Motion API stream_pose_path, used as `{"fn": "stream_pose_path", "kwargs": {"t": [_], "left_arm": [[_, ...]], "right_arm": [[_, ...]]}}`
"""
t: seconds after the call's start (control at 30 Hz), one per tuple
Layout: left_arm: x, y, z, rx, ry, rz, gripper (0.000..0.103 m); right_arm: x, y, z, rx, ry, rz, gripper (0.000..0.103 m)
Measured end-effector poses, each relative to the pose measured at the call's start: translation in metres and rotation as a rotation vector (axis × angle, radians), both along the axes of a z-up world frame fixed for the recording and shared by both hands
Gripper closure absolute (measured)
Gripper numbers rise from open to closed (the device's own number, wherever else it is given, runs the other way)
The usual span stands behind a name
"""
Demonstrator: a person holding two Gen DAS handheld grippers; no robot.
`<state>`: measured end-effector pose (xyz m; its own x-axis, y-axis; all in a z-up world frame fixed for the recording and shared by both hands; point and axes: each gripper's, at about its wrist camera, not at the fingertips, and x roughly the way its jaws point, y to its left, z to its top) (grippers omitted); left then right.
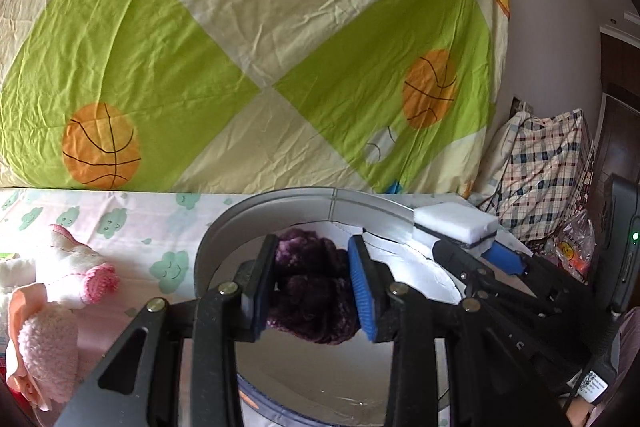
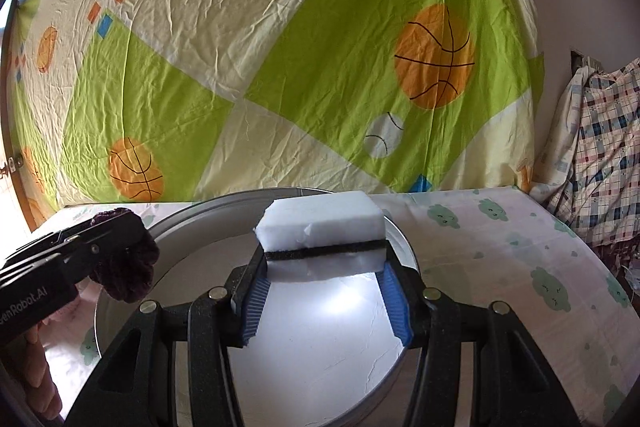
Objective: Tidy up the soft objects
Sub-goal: 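Carry the sponge into the tin and open the right tool while the left tool carries the scrunchie, then lower the purple scrunchie into the tin and open the left tool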
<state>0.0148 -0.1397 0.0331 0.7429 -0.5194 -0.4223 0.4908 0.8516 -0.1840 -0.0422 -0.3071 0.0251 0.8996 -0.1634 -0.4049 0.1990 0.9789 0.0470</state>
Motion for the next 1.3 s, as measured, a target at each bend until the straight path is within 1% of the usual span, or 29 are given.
{"fn": "stream_pose_path", "kwargs": {"t": [0.43,0.6,0.63,0.67,0.73,0.77,0.8,0.87,0.93,1.0,1.1,1.2,1.3], "left_arm": [[0.013,-0.01,-0.019,0.014,0.036,-0.02,0.068],[0.014,-0.012,-0.022,0.035,0.038,-0.007,0.068],[0.014,-0.012,-0.023,0.042,0.035,-0.003,0.067],[0.013,-0.012,-0.023,0.049,0.03,0.008,0.064],[0.008,-0.01,-0.022,0.055,0.008,0.032,0.043],[0.004,-0.007,-0.019,0.053,-0.011,0.05,0.029],[0.0,-0.003,-0.016,0.043,-0.032,0.064,0.014],[-0.009,0.005,-0.01,0.023,-0.077,0.093,0.0],[-0.016,0.012,-0.005,0.007,-0.122,0.13,0.0],[-0.018,0.019,-0.003,0.003,-0.143,0.167,0.0],[-0.015,0.025,-0.007,0.022,-0.122,0.209,0.0],[-0.015,0.033,-0.01,0.018,-0.107,0.235,0.0],[-0.019,0.04,-0.012,0.01,-0.109,0.258,0.0]], "right_arm": [[0.011,0.001,-0.008,-0.014,0.053,-0.008,0.049],[0.013,0.002,-0.009,-0.017,0.064,-0.008,0.048],[0.013,0.002,-0.009,-0.016,0.065,-0.007,0.048],[0.013,0.002,-0.01,-0.017,0.064,-0.009,0.048],[0.013,0.002,-0.01,-0.01,0.068,-0.008,0.04],[0.013,0.001,-0.01,-0.004,0.068,-0.009,0.028],[0.012,0.001,-0.009,0.0,0.064,-0.012,0.023],[0.007,-0.001,-0.007,-0.002,0.034,-0.039,0.018],[0.003,-0.005,-0.003,0.02,0.004,-0.037,0.016],[-0.001,-0.007,-0.002,0.039,-0.016,-0.038,0.016],[-0.002,-0.007,-0.001,0.042,-0.023,-0.043,0.016],[-0.003,-0.007,-0.001,0.047,-0.029,-0.047,0.016],[-0.004,-0.007,-0.001,0.049,-0.035,-0.049,0.016]]}}
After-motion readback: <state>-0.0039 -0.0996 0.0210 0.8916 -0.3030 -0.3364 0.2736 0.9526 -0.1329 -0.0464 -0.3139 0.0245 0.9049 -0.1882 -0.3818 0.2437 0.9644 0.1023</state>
